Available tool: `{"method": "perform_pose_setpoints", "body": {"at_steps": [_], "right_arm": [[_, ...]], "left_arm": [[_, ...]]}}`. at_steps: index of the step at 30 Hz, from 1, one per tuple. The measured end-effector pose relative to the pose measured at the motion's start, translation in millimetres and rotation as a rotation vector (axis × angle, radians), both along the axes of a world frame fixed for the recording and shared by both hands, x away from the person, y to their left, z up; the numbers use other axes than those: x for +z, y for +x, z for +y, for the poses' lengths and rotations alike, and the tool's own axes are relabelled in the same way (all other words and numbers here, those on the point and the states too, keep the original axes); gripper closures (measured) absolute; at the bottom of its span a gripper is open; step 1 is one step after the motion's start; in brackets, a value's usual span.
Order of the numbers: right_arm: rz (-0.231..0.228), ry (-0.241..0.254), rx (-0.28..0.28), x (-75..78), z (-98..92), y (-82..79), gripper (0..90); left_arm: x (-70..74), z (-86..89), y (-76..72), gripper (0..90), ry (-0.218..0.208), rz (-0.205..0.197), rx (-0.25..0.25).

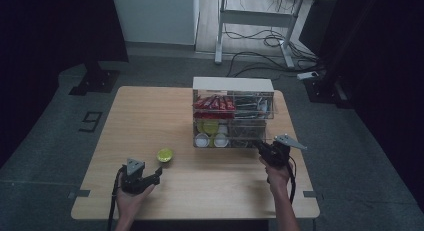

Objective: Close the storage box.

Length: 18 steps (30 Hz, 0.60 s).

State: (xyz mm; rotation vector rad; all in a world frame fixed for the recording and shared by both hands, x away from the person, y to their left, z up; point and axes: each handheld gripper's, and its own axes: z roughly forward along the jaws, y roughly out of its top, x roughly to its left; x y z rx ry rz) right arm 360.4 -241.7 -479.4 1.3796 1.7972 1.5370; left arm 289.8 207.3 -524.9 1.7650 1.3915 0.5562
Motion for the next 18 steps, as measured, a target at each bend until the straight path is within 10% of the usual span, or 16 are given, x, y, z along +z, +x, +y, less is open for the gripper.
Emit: {"method": "perform_pose_setpoints", "body": {"at_steps": [18], "right_arm": [[0.071,-0.035,-0.018,-22.6,-11.5,-11.3,89.4]], "left_arm": [[-1.5,2.8,0.2,28.1,0.007,0.013,0.007]]}}
